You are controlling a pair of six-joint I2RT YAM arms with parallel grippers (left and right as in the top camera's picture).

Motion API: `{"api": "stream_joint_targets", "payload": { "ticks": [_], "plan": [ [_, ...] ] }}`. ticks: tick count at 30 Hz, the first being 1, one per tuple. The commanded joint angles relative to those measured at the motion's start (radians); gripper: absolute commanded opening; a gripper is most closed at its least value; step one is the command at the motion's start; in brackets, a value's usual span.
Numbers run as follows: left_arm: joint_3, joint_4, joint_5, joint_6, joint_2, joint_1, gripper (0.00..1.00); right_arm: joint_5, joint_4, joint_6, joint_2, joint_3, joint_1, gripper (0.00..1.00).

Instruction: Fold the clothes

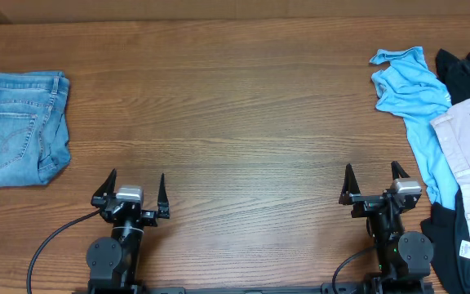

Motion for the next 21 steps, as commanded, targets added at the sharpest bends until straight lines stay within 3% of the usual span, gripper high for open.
{"api": "stream_joint_targets", "payload": {
  "ticks": [1, 21],
  "plan": [
    [-0.007, 0.000, -0.018, 0.033, -0.013, 0.005, 1.00, -0.006, 0.006, -0.003, -0.010, -0.011, 0.004, 1.00],
    [-0.006, 0.002, -0.009, 0.033, -0.012, 0.005, 1.00, -0.006, 0.006, -0.003, -0.010, -0.011, 0.004, 1.00]
  ]
}}
